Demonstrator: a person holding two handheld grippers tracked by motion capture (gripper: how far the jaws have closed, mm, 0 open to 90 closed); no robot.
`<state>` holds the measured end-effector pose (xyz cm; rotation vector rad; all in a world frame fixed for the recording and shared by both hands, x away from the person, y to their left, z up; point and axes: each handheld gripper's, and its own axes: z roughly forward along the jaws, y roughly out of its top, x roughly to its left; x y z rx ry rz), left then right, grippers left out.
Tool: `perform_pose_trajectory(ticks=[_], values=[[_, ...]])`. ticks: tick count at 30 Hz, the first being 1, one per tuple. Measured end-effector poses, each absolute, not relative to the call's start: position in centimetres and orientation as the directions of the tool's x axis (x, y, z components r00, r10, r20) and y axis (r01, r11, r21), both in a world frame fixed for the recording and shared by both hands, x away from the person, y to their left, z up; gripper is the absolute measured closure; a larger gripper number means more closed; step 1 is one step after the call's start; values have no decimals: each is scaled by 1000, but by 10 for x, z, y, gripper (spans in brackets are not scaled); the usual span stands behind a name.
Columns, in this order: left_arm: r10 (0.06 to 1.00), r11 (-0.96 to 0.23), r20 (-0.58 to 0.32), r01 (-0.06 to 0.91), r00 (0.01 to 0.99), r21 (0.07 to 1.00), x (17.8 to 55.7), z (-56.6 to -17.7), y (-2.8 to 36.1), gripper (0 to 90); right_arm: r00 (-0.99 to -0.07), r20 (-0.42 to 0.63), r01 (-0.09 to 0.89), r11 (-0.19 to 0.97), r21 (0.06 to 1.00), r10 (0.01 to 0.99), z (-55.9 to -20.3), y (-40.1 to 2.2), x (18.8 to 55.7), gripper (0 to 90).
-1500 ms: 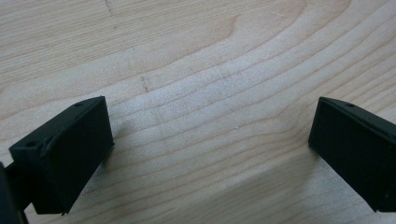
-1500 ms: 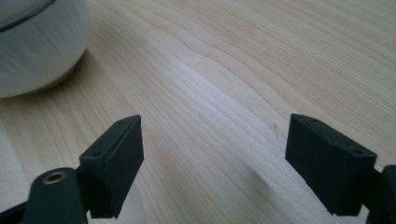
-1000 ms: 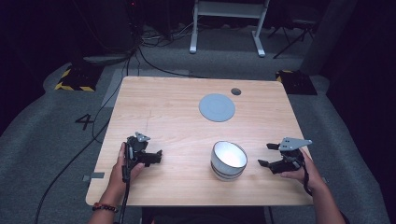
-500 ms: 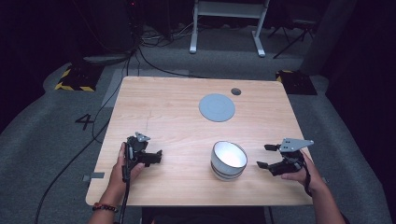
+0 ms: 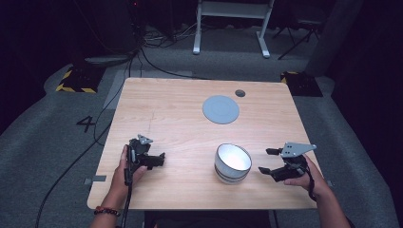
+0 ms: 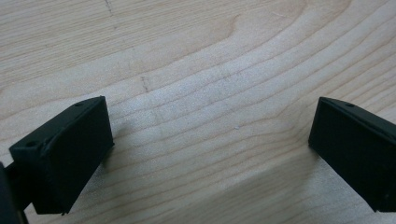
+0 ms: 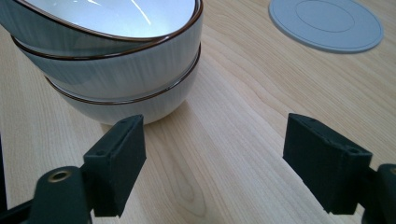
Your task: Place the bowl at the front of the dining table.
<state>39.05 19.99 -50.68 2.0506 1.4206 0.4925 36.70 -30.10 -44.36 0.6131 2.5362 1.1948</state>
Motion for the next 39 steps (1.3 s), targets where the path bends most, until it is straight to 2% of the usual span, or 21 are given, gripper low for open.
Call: perform_pose_trajectory(ticks=[39], values=[[932, -254, -33, 712, 362, 654, 391, -507, 200, 0, -925, -63, 180, 580, 794, 374, -427, -270, 344, 214]])
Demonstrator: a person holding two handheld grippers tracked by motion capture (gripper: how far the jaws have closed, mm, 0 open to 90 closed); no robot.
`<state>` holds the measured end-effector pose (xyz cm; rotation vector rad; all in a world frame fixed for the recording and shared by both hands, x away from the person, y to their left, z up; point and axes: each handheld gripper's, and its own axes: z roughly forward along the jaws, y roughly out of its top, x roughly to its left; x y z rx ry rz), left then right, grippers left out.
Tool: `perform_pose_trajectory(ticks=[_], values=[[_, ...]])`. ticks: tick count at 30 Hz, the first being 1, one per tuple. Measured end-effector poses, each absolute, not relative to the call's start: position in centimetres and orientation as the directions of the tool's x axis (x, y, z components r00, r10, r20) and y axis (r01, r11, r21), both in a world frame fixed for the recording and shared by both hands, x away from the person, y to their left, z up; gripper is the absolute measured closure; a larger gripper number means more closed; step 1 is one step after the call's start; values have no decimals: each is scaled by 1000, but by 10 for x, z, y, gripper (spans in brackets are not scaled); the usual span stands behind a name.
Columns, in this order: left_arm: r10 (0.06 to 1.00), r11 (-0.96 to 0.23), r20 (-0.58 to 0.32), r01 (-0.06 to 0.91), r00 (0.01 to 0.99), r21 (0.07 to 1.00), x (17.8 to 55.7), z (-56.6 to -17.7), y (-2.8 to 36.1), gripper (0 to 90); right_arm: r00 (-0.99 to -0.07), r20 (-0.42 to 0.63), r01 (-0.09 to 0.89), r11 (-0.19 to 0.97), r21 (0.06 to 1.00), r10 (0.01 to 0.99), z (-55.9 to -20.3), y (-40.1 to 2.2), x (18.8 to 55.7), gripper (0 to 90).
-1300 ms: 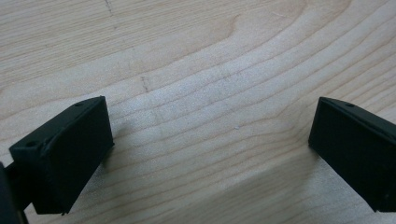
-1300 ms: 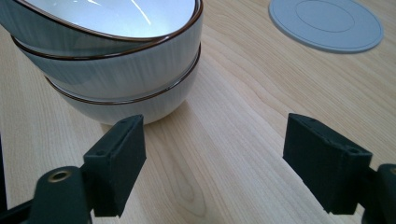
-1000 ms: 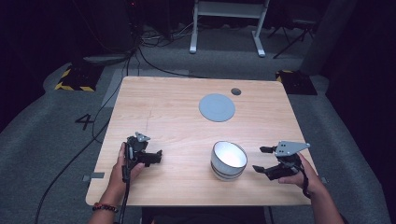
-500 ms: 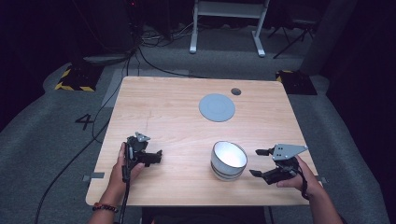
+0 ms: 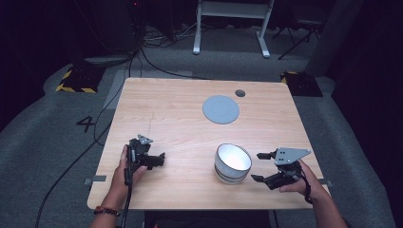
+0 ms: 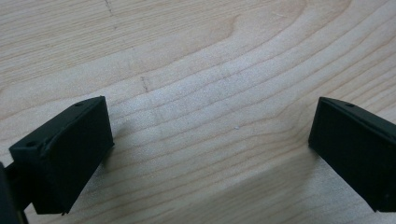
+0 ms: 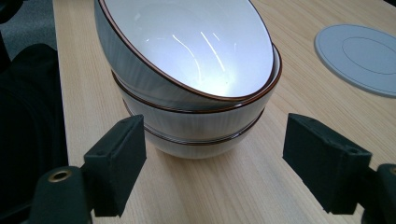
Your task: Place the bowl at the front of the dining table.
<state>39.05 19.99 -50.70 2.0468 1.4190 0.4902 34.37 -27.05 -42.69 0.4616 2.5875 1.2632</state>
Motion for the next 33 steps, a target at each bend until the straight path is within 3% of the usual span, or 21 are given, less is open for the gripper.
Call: perform_pose_trajectory(ticks=[33], values=[[932, -254, -32, 713, 362, 653, 390, -507, 200, 0, -946, -76, 128, 578, 806, 315, -414, -250, 338, 220]])
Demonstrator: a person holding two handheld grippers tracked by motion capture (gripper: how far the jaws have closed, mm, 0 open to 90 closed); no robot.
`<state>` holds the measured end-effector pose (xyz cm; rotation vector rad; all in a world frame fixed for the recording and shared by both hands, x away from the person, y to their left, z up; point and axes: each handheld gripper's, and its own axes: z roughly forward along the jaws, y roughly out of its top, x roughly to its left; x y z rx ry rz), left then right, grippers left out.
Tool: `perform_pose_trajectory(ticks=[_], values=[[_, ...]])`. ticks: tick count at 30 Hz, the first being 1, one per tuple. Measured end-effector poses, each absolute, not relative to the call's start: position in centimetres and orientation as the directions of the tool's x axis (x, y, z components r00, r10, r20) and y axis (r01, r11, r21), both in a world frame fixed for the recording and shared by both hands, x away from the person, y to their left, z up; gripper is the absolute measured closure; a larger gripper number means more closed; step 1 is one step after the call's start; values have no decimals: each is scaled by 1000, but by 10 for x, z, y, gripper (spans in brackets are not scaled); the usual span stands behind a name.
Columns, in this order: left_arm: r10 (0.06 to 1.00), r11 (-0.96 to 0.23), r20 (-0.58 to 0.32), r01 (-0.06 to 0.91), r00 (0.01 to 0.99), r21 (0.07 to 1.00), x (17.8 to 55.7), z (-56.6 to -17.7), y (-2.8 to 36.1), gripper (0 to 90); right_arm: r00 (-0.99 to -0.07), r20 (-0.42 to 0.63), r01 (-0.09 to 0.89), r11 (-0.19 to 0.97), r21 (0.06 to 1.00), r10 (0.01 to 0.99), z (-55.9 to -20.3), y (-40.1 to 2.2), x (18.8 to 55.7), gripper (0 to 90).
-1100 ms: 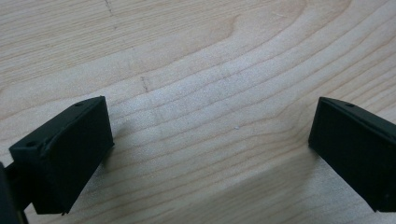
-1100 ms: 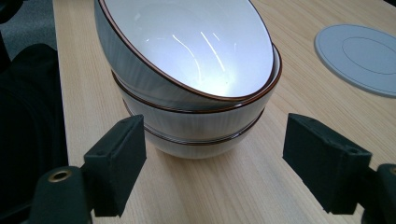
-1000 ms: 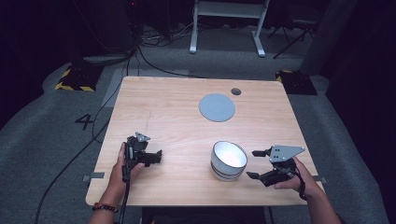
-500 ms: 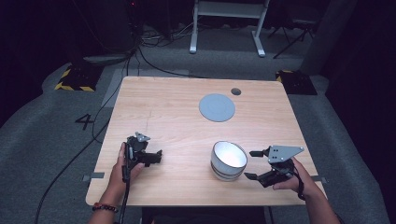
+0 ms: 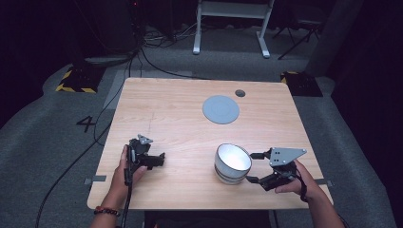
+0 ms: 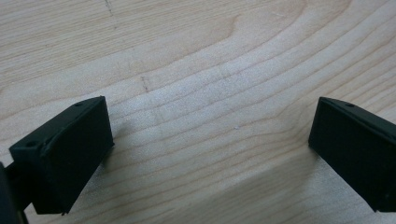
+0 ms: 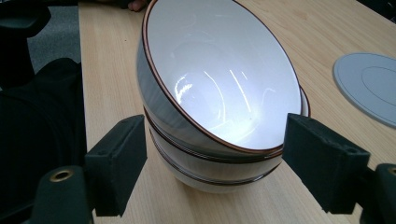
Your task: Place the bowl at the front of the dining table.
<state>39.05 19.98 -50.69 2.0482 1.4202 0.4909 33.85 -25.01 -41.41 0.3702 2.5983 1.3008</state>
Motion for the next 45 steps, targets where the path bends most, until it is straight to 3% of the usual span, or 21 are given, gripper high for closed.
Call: perform_pose_trajectory(ticks=[34, 43, 45], values=[[932, -254, -33, 712, 362, 655, 391, -507, 200, 0, -977, -22, 113, 600, 792, 213, -425, -212, 345, 298], [932, -254, -32, 712, 362, 655, 391, -507, 200, 0, -980, 2, 124, 594, 795, 201, -426, -208, 348, 392], [932, -254, -33, 712, 362, 655, 391, -507, 200, 0, -982, 16, 126, 592, 796, 187, -426, -206, 349, 467]])
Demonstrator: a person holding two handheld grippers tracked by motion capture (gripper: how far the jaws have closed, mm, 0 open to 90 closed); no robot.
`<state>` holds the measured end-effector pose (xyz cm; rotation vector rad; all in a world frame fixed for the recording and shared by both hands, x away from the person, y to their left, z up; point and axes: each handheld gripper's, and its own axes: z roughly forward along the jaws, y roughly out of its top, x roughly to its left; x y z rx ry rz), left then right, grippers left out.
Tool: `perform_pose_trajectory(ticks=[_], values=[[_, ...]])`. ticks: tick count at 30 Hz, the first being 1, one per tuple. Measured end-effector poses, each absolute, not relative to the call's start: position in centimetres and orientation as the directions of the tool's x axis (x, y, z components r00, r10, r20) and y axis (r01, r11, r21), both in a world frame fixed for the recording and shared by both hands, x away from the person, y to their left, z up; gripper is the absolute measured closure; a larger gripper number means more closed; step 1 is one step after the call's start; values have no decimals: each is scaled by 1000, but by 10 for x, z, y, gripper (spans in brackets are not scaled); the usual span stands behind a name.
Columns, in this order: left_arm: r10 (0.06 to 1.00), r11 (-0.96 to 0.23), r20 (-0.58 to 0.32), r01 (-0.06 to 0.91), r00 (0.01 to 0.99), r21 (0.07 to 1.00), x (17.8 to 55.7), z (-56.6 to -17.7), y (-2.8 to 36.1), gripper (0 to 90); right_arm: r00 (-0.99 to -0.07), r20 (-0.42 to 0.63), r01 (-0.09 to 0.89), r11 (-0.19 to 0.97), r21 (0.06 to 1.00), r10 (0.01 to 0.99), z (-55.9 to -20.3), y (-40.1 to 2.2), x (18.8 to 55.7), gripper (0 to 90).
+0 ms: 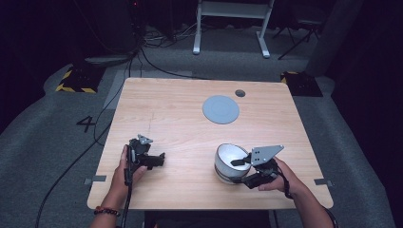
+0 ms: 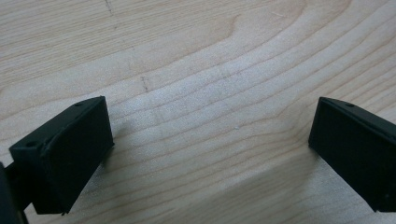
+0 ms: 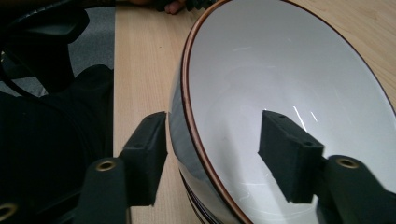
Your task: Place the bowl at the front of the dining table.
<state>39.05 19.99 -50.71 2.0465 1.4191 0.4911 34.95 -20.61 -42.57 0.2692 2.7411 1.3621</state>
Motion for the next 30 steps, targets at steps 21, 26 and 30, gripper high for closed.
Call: perform_pose_trajectory(ticks=[21, 26, 30], values=[[932, -255, -29, 712, 360, 655, 391, -507, 200, 0, -996, 26, 71, 584, 808, 85, -419, -199, 348, 823], [932, -254, -32, 713, 361, 654, 390, -507, 200, 0, -996, 19, 67, 584, 809, 87, -417, -200, 347, 824], [932, -253, -33, 712, 362, 655, 391, -507, 200, 0, -996, 22, 67, 591, 804, 82, -417, -200, 347, 826]])
